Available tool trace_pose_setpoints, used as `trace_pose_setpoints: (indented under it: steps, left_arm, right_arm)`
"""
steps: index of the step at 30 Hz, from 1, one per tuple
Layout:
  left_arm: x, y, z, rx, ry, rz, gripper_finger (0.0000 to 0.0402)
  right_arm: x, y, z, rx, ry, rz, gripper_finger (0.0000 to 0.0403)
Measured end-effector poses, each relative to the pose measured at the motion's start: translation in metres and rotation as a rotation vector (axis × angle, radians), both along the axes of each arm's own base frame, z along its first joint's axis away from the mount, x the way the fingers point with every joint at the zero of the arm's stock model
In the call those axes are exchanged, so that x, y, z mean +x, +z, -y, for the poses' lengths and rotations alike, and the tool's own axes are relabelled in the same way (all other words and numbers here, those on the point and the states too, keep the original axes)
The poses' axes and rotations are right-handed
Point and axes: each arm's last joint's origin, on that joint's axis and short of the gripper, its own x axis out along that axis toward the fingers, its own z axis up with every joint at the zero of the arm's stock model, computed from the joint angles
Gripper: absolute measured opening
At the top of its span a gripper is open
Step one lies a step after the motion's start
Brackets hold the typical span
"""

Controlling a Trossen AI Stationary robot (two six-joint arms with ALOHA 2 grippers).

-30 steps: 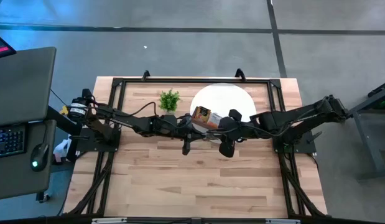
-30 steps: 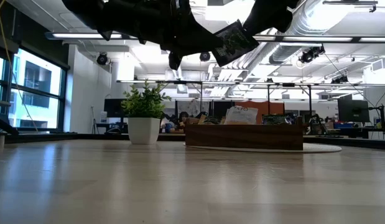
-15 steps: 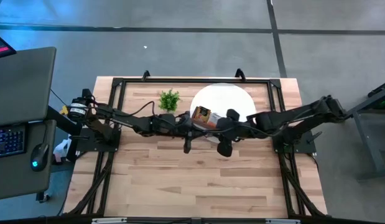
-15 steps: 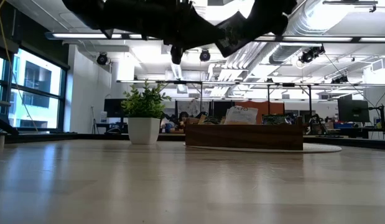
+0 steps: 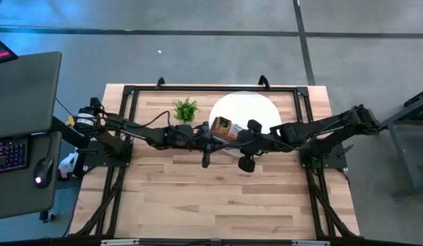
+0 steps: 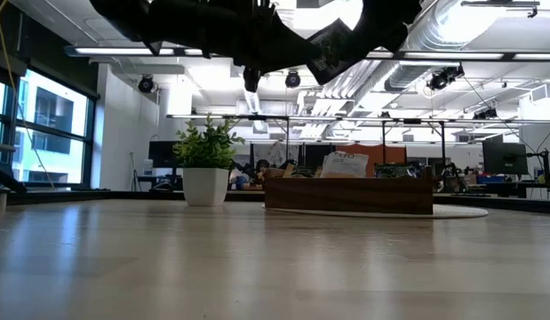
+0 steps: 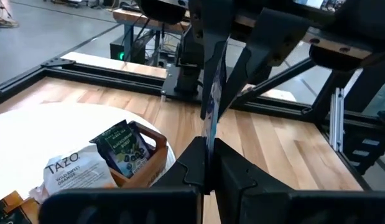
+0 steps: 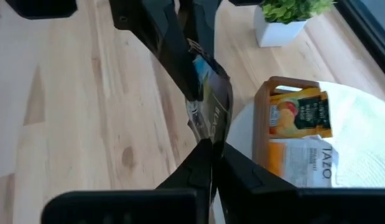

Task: Pick & Place Tea
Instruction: Put the purple tea bag into the right compartment of the wooden organizer

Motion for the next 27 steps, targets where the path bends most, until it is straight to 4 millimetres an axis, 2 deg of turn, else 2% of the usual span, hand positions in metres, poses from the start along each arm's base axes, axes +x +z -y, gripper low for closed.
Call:
trace_pose_setpoints:
  steps: [3, 7, 12, 15, 17, 19, 22, 27]
  left_arm:
    - [0.000, -0.001, 0.000, 0.022, -0.005, -0.012, 0.0027]
    - [-0.001, -0.007, -0.001, 0.035, 0.033, -0.069, 0.0073]
    - [-0.003, -0.013, -0.003, 0.057, 0.097, -0.135, 0.0123]
    - [-0.003, -0.013, -0.003, 0.056, 0.100, -0.129, 0.0139]
    - [-0.003, -0.012, -0.003, 0.055, 0.096, -0.121, 0.0143]
    - [-0.003, -0.012, -0.003, 0.055, 0.096, -0.122, 0.0144]
    - [-0.003, -0.013, -0.003, 0.056, 0.096, -0.129, 0.0145]
    - [-0.003, -0.013, -0.003, 0.056, 0.096, -0.129, 0.0145]
  right_arm:
    - [0.000, 0.000, -0.001, 0.012, 0.011, -0.003, 0.0005]
    - [-0.004, -0.003, -0.001, 0.033, 0.022, -0.053, 0.0007]
    - [-0.026, -0.015, 0.007, 0.086, -0.089, -0.295, 0.0004]
    - [-0.042, -0.022, 0.021, 0.099, -0.203, -0.484, 0.0003]
    - [-0.047, -0.024, 0.031, 0.110, -0.274, -0.540, 0.0003]
    - [-0.046, -0.024, 0.042, 0.134, -0.308, -0.538, 0.0002]
    - [-0.037, -0.028, 0.056, 0.184, -0.253, -0.533, 0.0002]
    - [-0.021, -0.049, 0.072, 0.216, -0.135, -0.618, 0.0001]
